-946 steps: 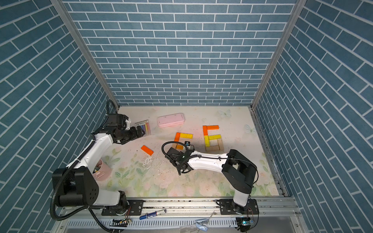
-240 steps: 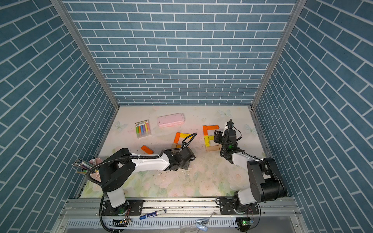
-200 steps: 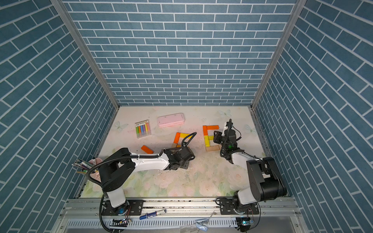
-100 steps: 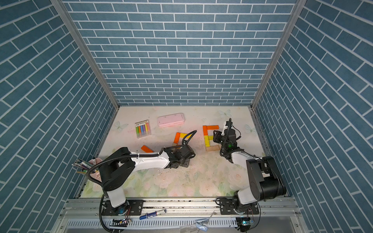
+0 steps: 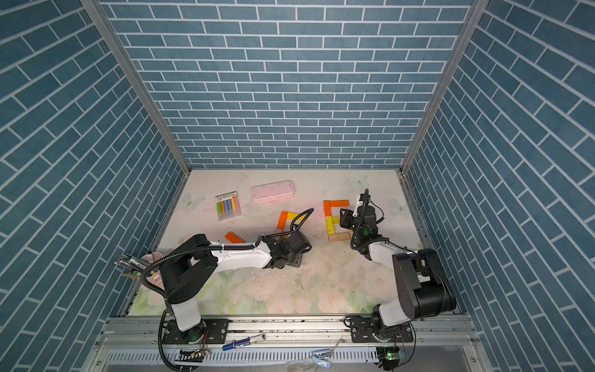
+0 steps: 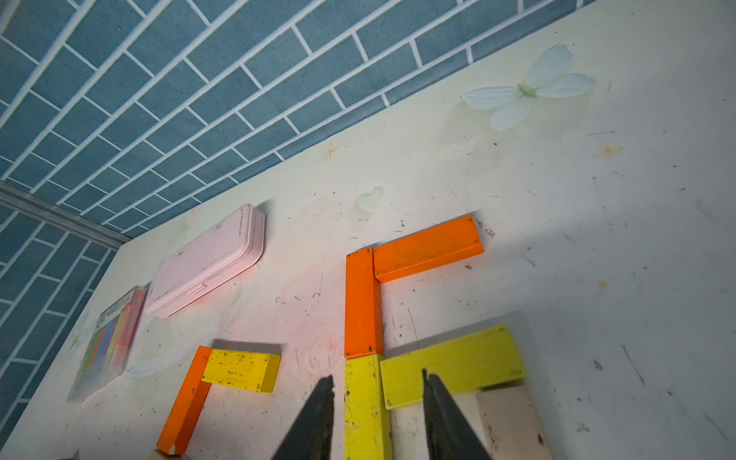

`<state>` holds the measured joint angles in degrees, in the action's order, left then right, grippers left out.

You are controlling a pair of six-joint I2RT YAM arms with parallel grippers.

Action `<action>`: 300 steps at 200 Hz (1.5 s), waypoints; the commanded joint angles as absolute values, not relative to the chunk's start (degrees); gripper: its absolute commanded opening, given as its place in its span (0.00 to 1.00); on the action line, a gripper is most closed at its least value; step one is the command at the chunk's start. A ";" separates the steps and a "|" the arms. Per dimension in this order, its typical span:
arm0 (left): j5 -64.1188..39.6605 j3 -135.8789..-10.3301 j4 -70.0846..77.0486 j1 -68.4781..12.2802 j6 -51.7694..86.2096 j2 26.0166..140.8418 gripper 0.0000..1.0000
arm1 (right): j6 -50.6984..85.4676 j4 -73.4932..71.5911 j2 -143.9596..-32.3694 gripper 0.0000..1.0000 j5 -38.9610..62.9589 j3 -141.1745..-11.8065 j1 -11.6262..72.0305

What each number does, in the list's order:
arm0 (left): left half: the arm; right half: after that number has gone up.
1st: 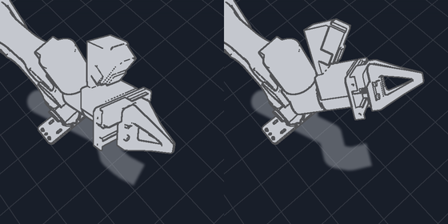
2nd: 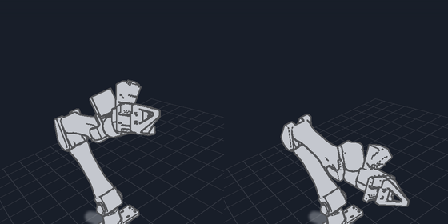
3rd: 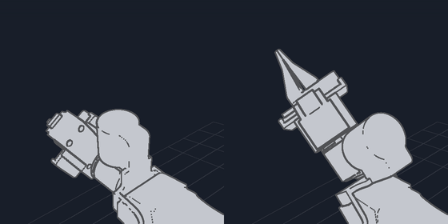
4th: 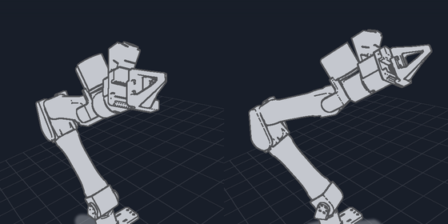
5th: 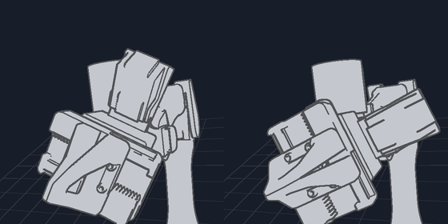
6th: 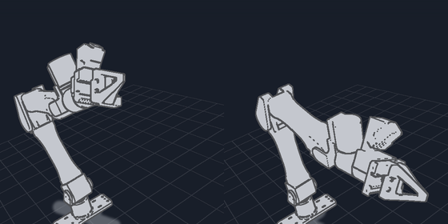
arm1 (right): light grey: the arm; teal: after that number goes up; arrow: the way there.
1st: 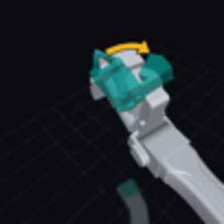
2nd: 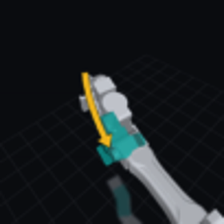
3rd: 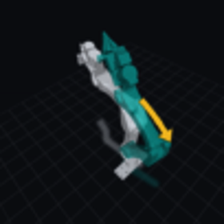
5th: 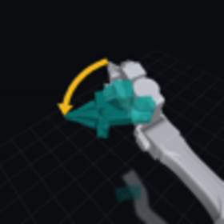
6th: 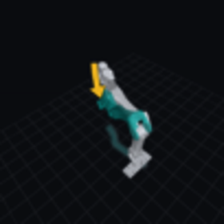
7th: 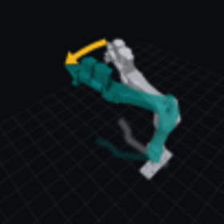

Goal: Assemble the number 6 with building blocks
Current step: Assemble the building block at the center of the board.

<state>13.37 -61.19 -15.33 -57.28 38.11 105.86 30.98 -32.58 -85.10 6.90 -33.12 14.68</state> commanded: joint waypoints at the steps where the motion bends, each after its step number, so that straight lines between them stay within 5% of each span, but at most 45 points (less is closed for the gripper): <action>1: 13.91 -62.49 -15.38 -56.88 39.27 106.79 0.32 | 28.45 -33.60 -85.65 0.39 8.35 -34.87 15.33; 237: 13.89 -62.57 -15.12 -56.04 40.61 107.48 0.36 | 20.92 -34.82 -87.12 0.41 17.13 -36.90 20.48; 300: 15.19 -63.81 -18.55 -56.01 39.84 102.09 0.60 | 20.19 -34.00 -86.82 0.42 16.45 -37.30 20.63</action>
